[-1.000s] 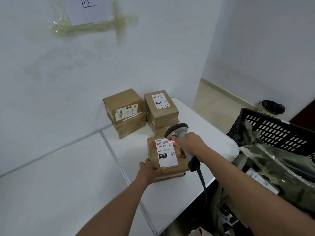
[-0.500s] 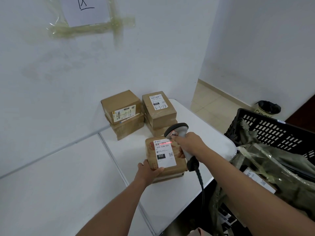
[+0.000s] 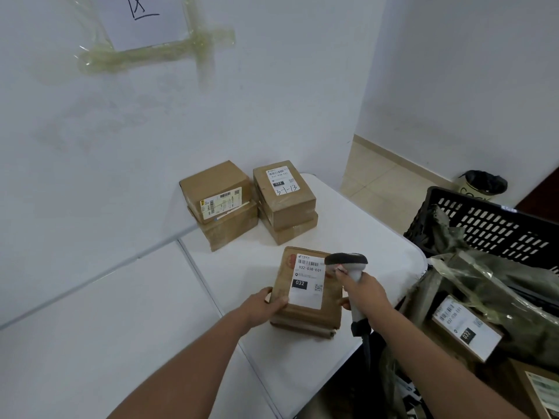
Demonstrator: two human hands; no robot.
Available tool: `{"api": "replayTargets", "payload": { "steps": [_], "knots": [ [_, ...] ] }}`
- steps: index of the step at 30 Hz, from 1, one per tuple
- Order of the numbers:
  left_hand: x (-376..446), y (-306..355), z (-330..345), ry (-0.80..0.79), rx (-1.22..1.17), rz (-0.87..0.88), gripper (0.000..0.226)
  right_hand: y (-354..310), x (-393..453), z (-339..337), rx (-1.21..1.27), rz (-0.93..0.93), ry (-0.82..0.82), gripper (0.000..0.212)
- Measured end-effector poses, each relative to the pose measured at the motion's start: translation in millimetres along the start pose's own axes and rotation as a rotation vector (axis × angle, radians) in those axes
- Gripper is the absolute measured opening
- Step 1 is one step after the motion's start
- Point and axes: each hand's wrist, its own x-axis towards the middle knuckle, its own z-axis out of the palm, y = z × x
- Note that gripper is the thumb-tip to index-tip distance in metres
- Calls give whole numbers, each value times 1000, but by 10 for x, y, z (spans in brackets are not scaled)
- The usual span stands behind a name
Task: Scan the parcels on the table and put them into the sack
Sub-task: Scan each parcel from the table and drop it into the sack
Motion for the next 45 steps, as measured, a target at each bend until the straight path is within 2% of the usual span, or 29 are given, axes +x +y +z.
{"api": "replayTargets", "payload": {
  "steps": [3,5,9,12,15,21,25,29,32,36,40,45],
  "knots": [
    [5,22,37,-45,-118,-88,97,97,15,44,53,-14,-14,37],
    [10,53,92,-79,-156,-118,93,123,21,28,78,-12,-30,35],
    [-29,105,159,-109,-209,-30,78,163,24,-57,94,2,-86,35],
    [7,39,194,-157,-242,7,84,240,4,-150,92,13,-87,33],
    [37,24,241,-135,-326,31,89,358,-14,-241,125,32,-61,32],
    [26,62,465,-185,-472,-29,95,676,-153,-363,171,57,-54,33],
    [-156,149,586,-233,-444,-7,104,916,-206,-593,265,102,62,35],
    [-372,298,782,-316,-421,18,93,1199,-284,-1008,355,158,214,36],
    [-530,437,1043,-386,-434,9,85,1508,-381,-1370,397,208,308,37],
    [-710,674,1647,-478,-460,12,70,1949,-542,-1806,380,292,354,43],
    [-809,748,2354,-559,-474,-19,68,2294,-661,-2136,333,310,395,51],
    [-856,612,2990,-476,-571,-180,70,2631,-769,-2393,311,292,370,33]
  ]
}}
